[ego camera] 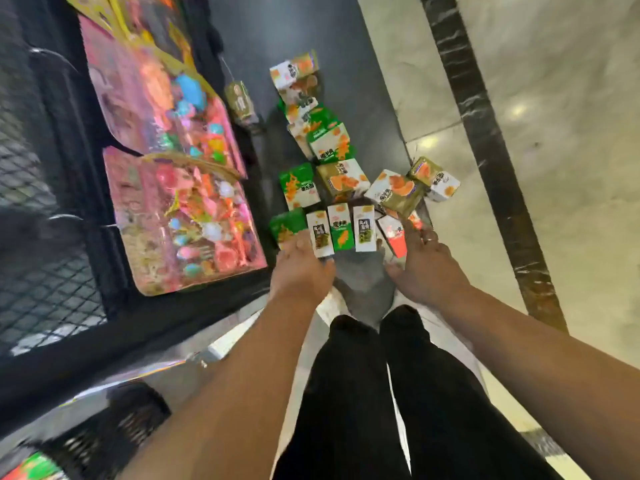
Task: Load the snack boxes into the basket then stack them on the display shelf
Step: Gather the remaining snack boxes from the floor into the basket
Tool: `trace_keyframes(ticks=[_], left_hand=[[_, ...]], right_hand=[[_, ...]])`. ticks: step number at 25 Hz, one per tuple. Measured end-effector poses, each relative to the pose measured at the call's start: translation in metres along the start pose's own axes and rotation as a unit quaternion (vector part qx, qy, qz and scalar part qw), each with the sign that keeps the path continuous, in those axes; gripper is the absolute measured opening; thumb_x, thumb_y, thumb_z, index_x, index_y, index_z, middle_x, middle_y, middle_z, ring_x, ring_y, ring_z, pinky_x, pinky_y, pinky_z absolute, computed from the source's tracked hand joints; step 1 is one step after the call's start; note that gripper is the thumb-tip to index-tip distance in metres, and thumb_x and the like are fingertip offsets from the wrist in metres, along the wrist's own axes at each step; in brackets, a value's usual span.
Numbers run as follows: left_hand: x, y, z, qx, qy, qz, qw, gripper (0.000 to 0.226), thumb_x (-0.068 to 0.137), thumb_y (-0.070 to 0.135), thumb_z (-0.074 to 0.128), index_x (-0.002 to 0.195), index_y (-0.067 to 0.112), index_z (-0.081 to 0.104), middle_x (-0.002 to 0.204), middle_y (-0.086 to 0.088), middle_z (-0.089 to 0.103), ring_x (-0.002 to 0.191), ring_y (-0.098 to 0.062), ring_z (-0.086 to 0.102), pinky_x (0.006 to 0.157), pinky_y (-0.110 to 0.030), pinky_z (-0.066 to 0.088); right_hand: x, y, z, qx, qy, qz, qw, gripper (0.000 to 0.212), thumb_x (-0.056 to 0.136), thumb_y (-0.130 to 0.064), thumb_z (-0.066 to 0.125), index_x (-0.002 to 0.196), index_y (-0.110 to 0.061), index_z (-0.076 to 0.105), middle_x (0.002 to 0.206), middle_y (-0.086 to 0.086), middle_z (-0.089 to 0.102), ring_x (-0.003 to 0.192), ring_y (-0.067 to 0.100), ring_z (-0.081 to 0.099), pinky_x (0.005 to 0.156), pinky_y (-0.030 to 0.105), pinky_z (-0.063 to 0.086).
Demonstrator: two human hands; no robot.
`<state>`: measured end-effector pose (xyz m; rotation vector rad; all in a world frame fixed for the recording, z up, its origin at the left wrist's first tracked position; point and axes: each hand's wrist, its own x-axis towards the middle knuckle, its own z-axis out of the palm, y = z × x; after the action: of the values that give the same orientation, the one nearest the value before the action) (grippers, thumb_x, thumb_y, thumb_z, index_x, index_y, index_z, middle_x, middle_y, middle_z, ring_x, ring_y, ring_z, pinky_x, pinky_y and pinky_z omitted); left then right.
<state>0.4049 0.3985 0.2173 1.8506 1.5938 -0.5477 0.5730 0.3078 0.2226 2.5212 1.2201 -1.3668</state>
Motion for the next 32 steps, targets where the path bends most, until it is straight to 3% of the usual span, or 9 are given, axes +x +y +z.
trace_keyframes(ticks=[4, 13, 16, 18, 21, 23, 26, 28, 32], left_hand=[[0.08, -0.028, 0.077, -0.018, -0.018, -0.05, 0.998, 0.071, 0.093, 0.036, 0.058, 0.151, 0.017, 0.023, 0.149, -0.011, 0.034, 0.135, -0.032, 0.036, 0.109, -0.044, 0.034], [0.221, -0.095, 0.211, -0.005, -0.068, -0.066, 0.996, 0.086, 0.09, 0.038, 0.062, 0.156, 0.022, 0.009, 0.152, -0.018, 0.025, 0.134, -0.041, 0.036, 0.11, -0.045, 0.033], [0.258, -0.103, 0.236, 0.0, -0.066, -0.06, 0.996, 0.091, 0.09, 0.039, 0.062, 0.156, 0.023, 0.002, 0.151, -0.019, 0.022, 0.129, -0.043, 0.041, 0.108, -0.045, 0.035], [0.276, -0.107, 0.246, -0.008, -0.064, -0.067, 0.996, 0.091, 0.09, 0.037, 0.061, 0.155, 0.026, -0.002, 0.15, -0.02, 0.021, 0.126, -0.045, 0.044, 0.106, -0.045, 0.036], [0.29, -0.103, 0.261, -0.048, -0.056, -0.083, 0.994, 0.092, 0.091, 0.035, 0.062, 0.155, 0.031, -0.004, 0.149, -0.021, 0.022, 0.123, -0.045, 0.047, 0.102, -0.046, 0.04], [0.293, -0.099, 0.268, -0.07, -0.041, -0.085, 0.993, 0.095, 0.088, 0.033, 0.066, 0.154, 0.031, -0.002, 0.147, -0.023, 0.023, 0.117, -0.046, 0.05, 0.098, -0.046, 0.043], [0.298, -0.099, 0.273, -0.101, -0.02, -0.082, 0.991, 0.096, 0.084, 0.033, 0.072, 0.153, 0.031, 0.005, 0.142, -0.02, 0.027, 0.111, -0.044, 0.054, 0.095, -0.046, 0.046], [0.3, -0.101, 0.27, -0.11, -0.002, -0.086, 0.99, 0.094, 0.084, 0.032, 0.073, 0.152, 0.032, 0.008, 0.14, -0.02, 0.032, 0.11, -0.042, 0.055, 0.093, -0.044, 0.046], [0.286, -0.1, 0.254, -0.138, 0.015, -0.109, 0.984, 0.093, 0.085, 0.025, 0.071, 0.153, 0.027, 0.008, 0.141, -0.02, 0.035, 0.116, -0.039, 0.052, 0.093, -0.038, 0.042]], right_hand=[[0.087, 0.027, 0.077, 0.02, 0.013, 0.0, 1.0, 0.093, 0.087, -0.042, 0.06, 0.156, -0.012, 0.004, 0.147, 0.026, 0.033, 0.137, 0.039, 0.032, 0.109, 0.044, 0.03], [0.246, 0.092, 0.205, 0.055, 0.0, 0.067, 0.996, 0.091, 0.087, -0.039, 0.065, 0.156, -0.02, 0.008, 0.147, 0.026, 0.03, 0.135, 0.039, 0.035, 0.108, 0.046, 0.036], [0.289, 0.11, 0.205, 0.122, 0.066, 0.091, 0.986, 0.079, 0.085, -0.042, 0.064, 0.149, -0.017, 0.027, 0.14, 0.025, 0.041, 0.13, 0.039, 0.043, 0.103, 0.04, 0.037], [0.312, 0.125, 0.201, 0.186, 0.121, 0.124, 0.967, 0.071, 0.087, -0.04, 0.062, 0.144, -0.009, 0.033, 0.139, 0.022, 0.045, 0.13, 0.037, 0.042, 0.102, 0.037, 0.036], [0.34, 0.149, 0.199, 0.273, 0.147, 0.196, 0.93, 0.079, 0.091, -0.042, 0.06, 0.151, -0.01, 0.019, 0.145, 0.013, 0.043, 0.136, 0.031, 0.036, 0.102, 0.031, 0.033], [0.355, 0.153, 0.199, 0.345, 0.144, 0.213, 0.903, 0.08, 0.09, -0.045, 0.06, 0.151, -0.014, 0.018, 0.139, 0.005, 0.051, 0.129, 0.027, 0.047, 0.098, 0.024, 0.038], [0.374, 0.15, 0.201, 0.44, 0.148, 0.23, 0.855, 0.093, 0.072, -0.06, 0.064, 0.148, -0.028, 0.02, 0.116, -0.007, 0.059, 0.105, 0.026, 0.065, 0.094, 0.047, 0.053], [0.379, 0.149, 0.203, 0.484, 0.146, 0.233, 0.83, 0.09, 0.074, -0.055, 0.067, 0.147, -0.032, 0.02, 0.109, -0.009, 0.06, 0.096, 0.024, 0.068, 0.083, 0.046, 0.059], [0.365, 0.151, 0.199, 0.552, 0.171, 0.248, 0.777, 0.08, 0.086, -0.036, 0.069, 0.148, -0.028, 0.018, 0.121, 0.0, 0.056, 0.098, 0.022, 0.067, 0.078, 0.039, 0.06]])
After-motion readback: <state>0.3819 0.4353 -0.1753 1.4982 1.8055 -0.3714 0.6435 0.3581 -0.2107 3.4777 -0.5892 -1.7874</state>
